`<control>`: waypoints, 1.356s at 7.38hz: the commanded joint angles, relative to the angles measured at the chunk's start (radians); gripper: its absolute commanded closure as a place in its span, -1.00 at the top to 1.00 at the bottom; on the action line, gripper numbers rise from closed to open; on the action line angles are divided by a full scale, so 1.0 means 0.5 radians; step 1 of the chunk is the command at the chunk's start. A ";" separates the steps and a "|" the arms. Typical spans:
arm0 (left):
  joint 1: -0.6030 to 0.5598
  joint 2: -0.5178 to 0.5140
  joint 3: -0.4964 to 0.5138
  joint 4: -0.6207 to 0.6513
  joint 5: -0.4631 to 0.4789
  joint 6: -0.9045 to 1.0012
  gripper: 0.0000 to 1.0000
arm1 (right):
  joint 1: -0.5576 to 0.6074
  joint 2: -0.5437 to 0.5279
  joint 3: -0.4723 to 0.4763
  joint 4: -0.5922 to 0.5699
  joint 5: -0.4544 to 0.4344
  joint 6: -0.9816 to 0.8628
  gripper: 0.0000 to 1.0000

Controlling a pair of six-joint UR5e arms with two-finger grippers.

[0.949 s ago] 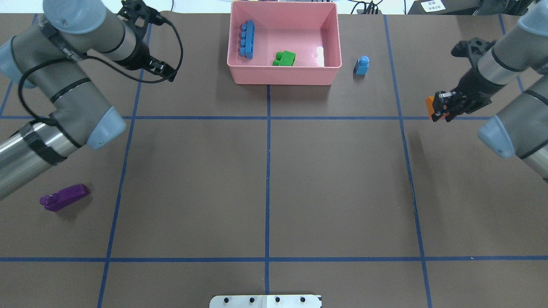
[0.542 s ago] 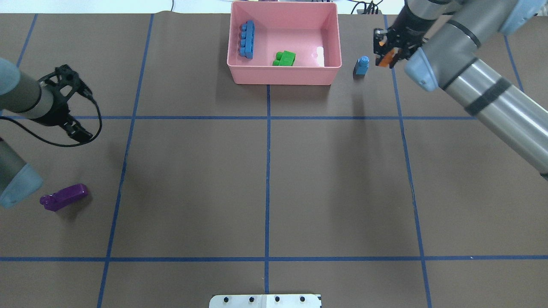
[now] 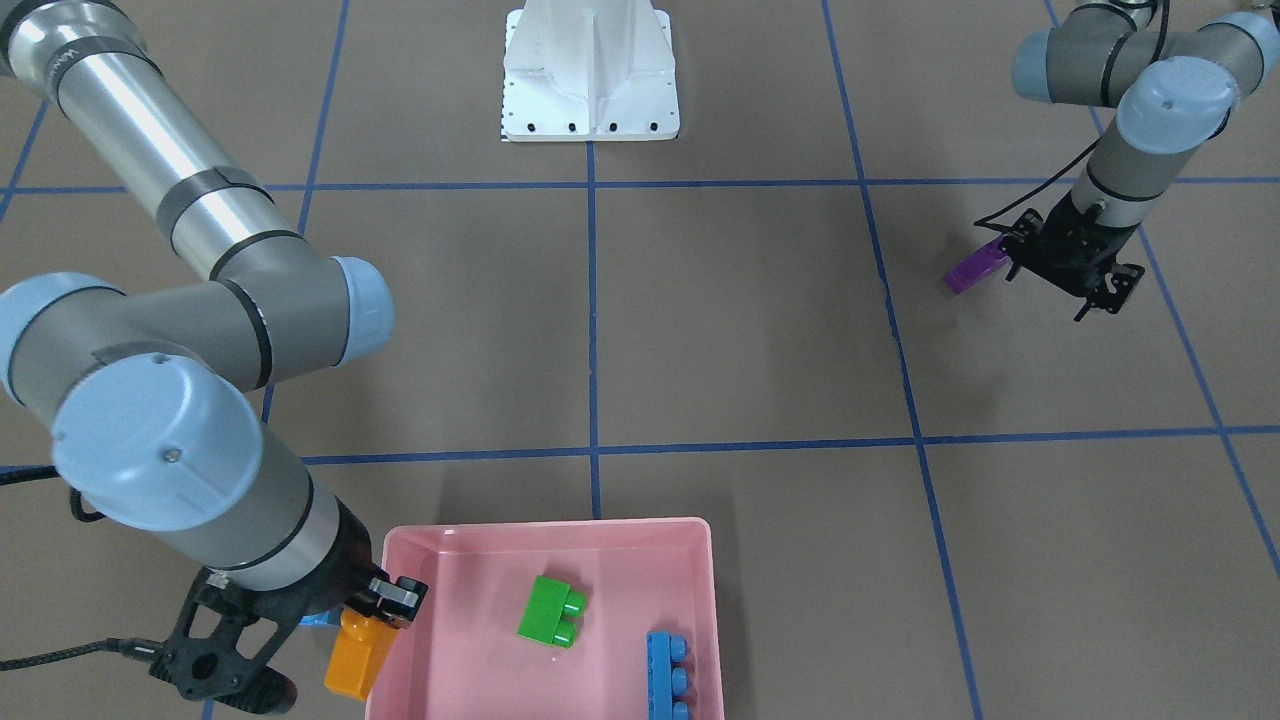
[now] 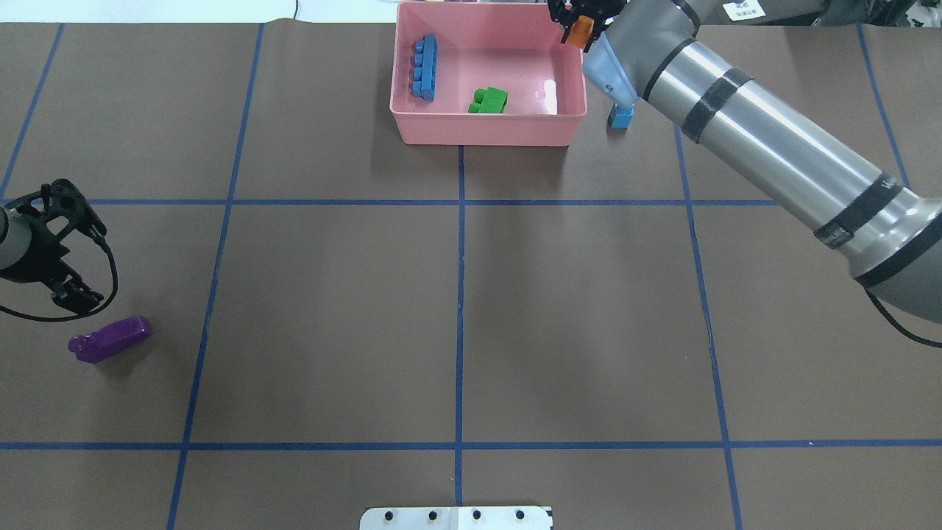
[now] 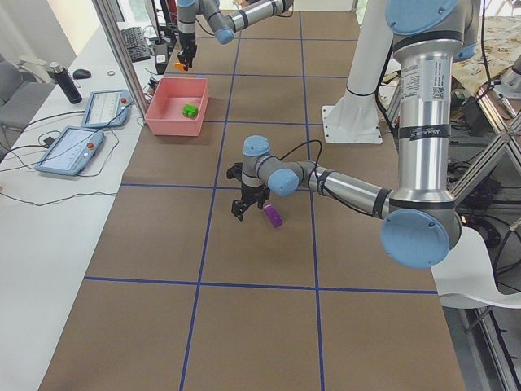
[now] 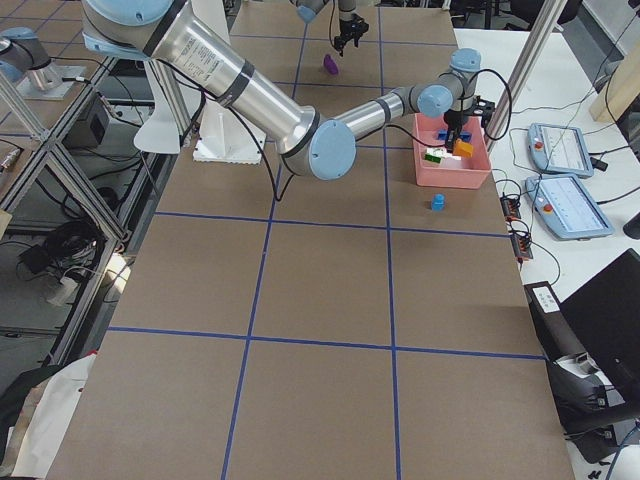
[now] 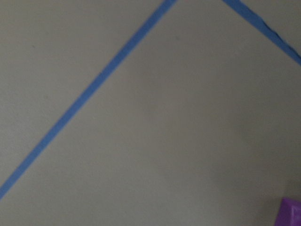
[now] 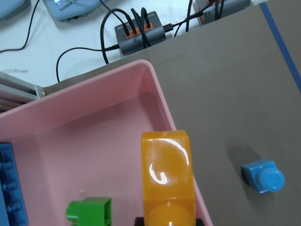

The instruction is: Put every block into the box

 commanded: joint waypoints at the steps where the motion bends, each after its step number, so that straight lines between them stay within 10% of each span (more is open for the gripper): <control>1: 0.095 0.104 -0.145 0.040 -0.066 0.009 1.00 | -0.116 0.103 -0.137 0.076 -0.169 0.172 -1.00; 2: 0.192 0.140 -0.161 0.037 -0.048 0.006 1.00 | -0.162 0.100 -0.159 0.134 -0.187 0.172 -1.00; 3: 0.248 0.141 -0.128 0.049 -0.045 0.006 1.00 | -0.193 0.085 -0.183 0.235 -0.191 0.169 0.91; 6: 0.374 0.104 -0.069 0.114 -0.033 0.006 0.98 | -0.181 0.079 -0.190 0.285 -0.184 0.154 1.00; 9: 0.381 0.067 -0.047 0.114 -0.039 0.009 -0.99 | -0.071 -0.025 -0.181 0.282 -0.166 -0.051 1.00; 10: 0.344 0.058 -0.078 0.132 -0.051 0.006 -1.00 | -0.052 -0.053 -0.181 0.282 -0.163 -0.094 1.00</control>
